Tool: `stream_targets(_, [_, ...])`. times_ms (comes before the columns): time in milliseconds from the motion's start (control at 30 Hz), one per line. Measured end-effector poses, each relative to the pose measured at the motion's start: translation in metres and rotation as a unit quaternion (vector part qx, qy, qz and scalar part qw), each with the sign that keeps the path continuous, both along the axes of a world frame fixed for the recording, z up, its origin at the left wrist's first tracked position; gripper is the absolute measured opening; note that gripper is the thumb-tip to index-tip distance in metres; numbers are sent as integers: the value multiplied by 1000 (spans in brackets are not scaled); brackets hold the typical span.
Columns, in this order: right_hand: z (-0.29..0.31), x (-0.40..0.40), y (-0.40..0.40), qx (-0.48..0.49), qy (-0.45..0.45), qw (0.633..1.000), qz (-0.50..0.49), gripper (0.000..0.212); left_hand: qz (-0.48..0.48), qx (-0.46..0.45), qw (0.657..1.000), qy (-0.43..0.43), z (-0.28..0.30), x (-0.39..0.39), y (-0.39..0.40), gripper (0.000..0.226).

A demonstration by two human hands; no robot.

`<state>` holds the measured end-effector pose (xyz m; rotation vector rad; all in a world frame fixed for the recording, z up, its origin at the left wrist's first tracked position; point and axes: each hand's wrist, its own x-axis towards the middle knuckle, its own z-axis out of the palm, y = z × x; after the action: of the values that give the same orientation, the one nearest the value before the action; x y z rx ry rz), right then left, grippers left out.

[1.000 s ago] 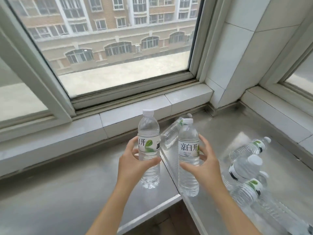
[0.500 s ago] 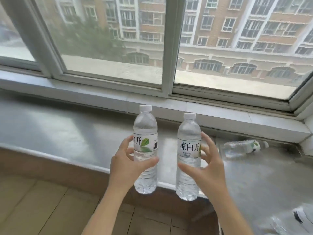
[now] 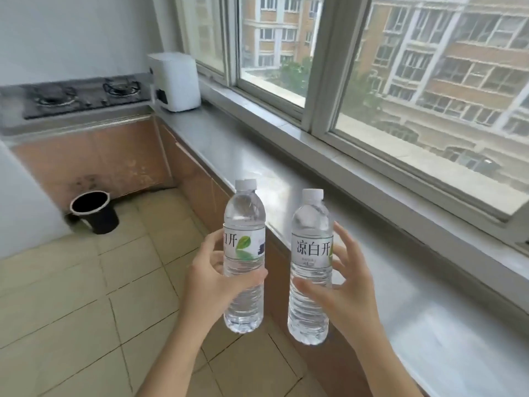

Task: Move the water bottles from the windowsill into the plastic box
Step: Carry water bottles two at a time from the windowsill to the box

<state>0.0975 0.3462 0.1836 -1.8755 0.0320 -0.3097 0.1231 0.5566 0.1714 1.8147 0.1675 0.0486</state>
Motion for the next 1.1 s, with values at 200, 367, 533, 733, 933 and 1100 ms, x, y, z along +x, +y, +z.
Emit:
stream_targets(200, [4, 52, 145, -8, -8, 990, 137, 99, 125, -16, 992, -10, 7, -3, 146, 83])
stream_targets(367, [2, 79, 265, 14, 6, 973, 230, 99, 224, -17, 974, -27, 12, -16, 255, 77])
stream_targets(533, [-1, 104, 366, 17, 20, 947, 319, 98, 317, -16, 947, -40, 12, -26, 337, 81])
stream_targets(733, [-12, 150, 470, 10, 33, 914, 404, 98, 407, -19, 913, -30, -7, -14, 415, 82])
stream_targets(933, [-12, 217, 580, 8, 30, 878, 478, 98, 489, -17, 872, -24, -15, 33, 497, 81])
stream_targets(1100, [-1, 273, 675, 3, 35, 842, 538, 97, 541, -15, 840, -39, -5, 73, 573, 79])
